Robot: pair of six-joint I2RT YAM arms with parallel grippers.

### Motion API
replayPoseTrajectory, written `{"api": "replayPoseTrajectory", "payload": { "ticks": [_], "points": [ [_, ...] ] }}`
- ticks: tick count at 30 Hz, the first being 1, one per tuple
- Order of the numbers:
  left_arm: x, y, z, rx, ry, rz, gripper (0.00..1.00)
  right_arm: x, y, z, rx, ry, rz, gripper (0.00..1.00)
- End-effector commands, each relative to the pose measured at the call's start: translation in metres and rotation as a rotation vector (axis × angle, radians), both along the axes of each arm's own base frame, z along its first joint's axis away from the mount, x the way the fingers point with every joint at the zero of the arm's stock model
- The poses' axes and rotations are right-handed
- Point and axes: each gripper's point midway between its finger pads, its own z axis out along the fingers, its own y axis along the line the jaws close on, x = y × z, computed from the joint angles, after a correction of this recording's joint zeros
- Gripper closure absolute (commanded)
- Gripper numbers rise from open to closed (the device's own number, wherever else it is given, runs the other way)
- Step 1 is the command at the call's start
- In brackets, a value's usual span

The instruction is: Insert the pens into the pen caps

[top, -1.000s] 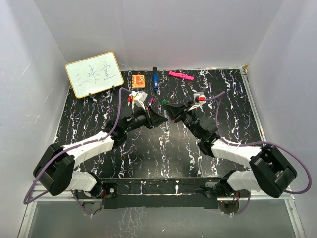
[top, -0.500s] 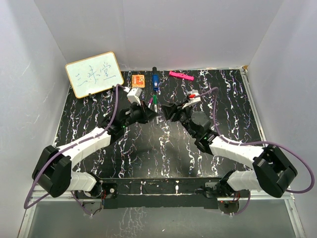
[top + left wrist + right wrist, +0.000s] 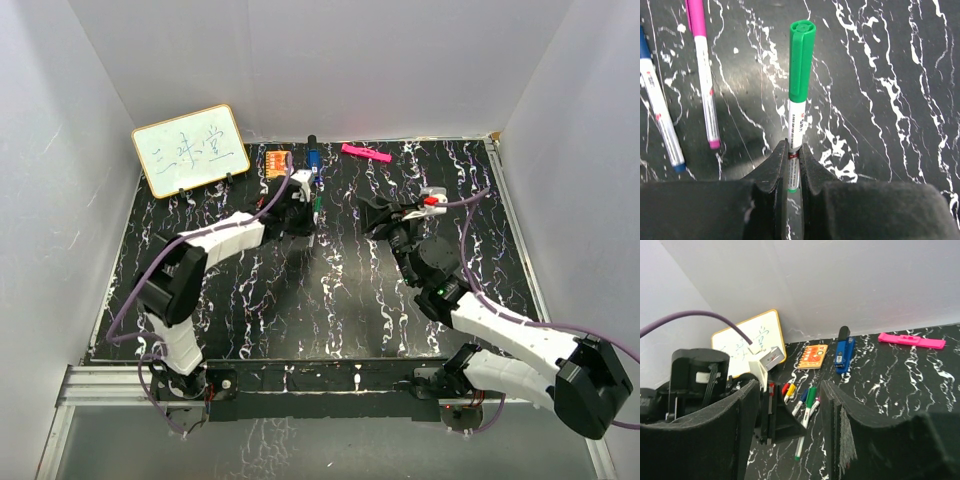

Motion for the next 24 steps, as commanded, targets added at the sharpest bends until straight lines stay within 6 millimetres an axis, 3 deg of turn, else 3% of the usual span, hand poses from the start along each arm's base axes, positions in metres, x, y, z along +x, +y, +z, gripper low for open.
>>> {"api": "replayPoseTrajectory", "payload": {
  "ticks": [1, 10, 16, 24],
  "points": [
    [0.026, 0.003, -0.001, 0.101, -0.015, -0.006, 1.00, -0.004, -0.018, 0.000, -0.007, -0.005, -0.062, 0.50],
    [0.061, 0.001, -0.041, 0.176, 0.080, 0.019, 1.00, -0.003, -0.017, -0.015, -0.032, 0.032, -0.060, 0.50],
    [0.074, 0.006, -0.061, 0.206, 0.117, 0.041, 1.00, -0.003, -0.018, -0.025, -0.033, 0.054, -0.067, 0.50],
    [0.074, 0.007, -0.069, 0.192, 0.160, 0.056, 0.81, -0.001, -0.016, -0.031, -0.039, 0.071, -0.065, 0.50]
  ]
}}
